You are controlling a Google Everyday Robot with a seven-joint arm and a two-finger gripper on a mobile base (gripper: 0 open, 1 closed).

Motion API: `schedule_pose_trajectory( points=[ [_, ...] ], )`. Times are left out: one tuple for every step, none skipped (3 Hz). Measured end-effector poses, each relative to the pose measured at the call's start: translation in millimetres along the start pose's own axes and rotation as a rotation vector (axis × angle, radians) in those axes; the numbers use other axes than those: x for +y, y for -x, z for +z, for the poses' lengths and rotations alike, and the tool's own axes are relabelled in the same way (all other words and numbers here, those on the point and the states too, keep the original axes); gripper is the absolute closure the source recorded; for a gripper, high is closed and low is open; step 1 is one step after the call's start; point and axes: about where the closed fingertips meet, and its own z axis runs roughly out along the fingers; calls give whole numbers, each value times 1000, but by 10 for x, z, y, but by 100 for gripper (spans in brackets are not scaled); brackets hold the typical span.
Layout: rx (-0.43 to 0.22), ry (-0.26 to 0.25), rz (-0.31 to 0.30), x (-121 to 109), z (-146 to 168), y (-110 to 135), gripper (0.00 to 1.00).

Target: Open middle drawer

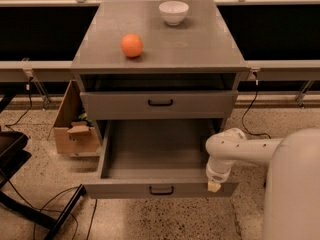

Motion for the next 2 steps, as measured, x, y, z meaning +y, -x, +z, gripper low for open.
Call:
schedule_pose_trajectory(
  points=[
    [1, -1, 5, 67, -5, -36, 100],
    [1, -1, 5, 67, -3, -36, 100]
  ],
)
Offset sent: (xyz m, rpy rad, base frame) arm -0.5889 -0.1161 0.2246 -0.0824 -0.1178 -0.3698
